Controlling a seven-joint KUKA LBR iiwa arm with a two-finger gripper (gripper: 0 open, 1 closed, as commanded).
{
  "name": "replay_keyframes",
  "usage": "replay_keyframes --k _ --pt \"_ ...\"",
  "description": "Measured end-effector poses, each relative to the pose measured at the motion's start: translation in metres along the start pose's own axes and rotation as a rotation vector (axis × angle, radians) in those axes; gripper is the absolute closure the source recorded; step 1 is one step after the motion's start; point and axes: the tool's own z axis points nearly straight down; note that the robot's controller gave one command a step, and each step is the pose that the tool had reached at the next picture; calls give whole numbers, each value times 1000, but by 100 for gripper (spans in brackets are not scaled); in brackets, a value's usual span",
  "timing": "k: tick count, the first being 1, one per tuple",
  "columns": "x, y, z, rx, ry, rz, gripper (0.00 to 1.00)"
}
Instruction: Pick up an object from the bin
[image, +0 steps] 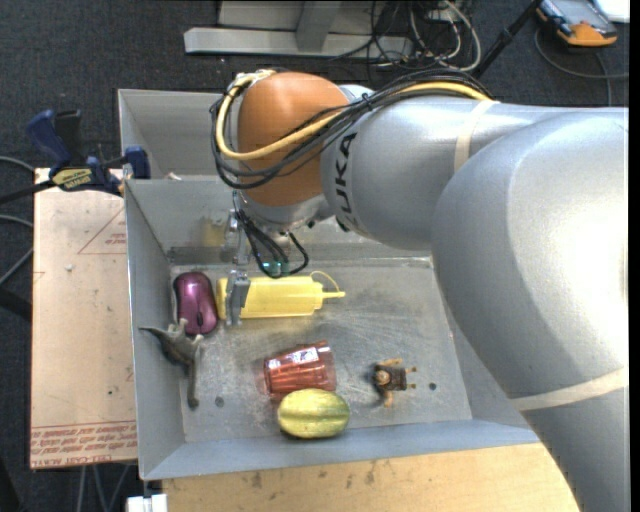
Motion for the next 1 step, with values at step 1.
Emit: replay_keyframes --k 1 --pt "-2 0 -5 -1 -8 2 0"
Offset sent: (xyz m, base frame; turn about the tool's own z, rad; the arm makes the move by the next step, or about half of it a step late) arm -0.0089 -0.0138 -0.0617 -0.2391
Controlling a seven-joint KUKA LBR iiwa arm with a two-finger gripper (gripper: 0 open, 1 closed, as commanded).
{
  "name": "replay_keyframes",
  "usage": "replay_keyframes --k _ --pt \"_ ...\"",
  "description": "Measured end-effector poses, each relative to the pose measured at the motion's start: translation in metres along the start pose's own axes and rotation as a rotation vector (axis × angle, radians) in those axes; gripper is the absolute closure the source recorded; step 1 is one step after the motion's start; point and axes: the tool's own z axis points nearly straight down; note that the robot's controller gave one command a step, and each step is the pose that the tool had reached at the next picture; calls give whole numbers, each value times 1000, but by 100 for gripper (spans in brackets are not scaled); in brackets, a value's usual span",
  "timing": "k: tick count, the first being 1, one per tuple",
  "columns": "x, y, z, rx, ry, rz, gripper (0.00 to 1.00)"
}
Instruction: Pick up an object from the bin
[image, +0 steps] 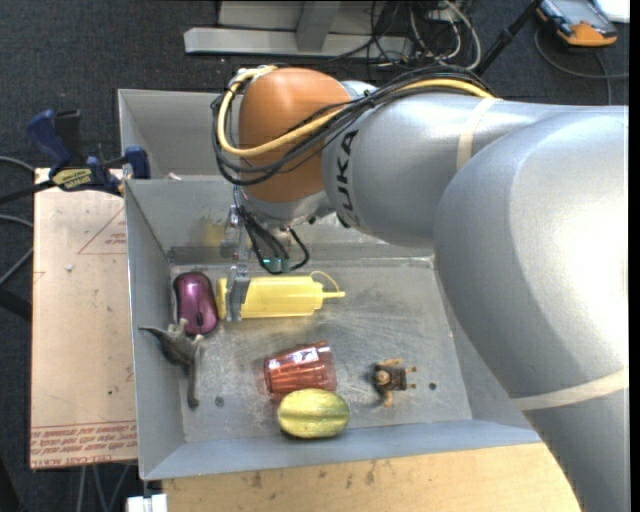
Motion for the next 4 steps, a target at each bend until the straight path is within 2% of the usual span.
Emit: replay_keyframes --k 1,2,3,4 --pt "2 -3 17 -1 -8 -78 0" --pt "12 -10 51 2 3 -169 0" --pt "-4 -15 60 -5 -7 -272 100" --pt "-4 -15 60 -5 -7 -272 100"
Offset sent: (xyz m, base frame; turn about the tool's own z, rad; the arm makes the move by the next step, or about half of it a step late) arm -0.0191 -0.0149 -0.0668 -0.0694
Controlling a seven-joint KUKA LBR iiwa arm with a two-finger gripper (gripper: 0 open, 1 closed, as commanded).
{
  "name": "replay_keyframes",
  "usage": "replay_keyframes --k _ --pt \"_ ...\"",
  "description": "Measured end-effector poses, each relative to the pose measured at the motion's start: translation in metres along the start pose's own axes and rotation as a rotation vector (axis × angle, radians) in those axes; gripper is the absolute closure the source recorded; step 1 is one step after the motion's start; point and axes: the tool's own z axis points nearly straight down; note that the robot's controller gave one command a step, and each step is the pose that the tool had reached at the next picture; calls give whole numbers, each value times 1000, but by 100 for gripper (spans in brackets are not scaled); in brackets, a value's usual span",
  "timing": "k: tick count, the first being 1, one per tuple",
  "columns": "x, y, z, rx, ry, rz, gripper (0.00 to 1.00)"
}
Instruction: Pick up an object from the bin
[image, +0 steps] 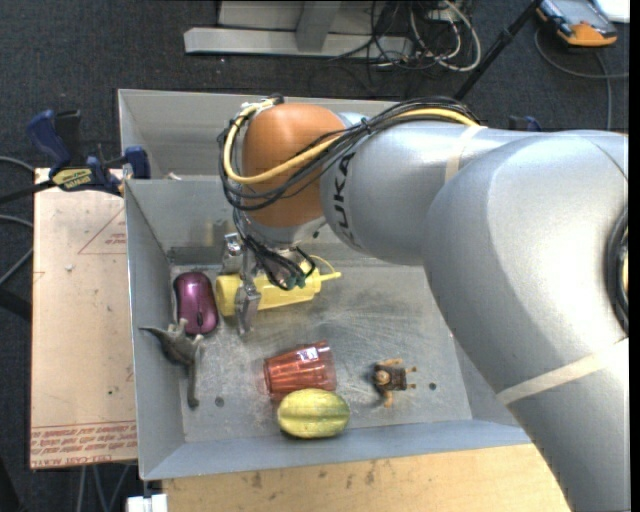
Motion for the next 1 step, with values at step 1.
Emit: replay_keyframes --k 1 --pt "-5 31 -146 4 2 -90 100"
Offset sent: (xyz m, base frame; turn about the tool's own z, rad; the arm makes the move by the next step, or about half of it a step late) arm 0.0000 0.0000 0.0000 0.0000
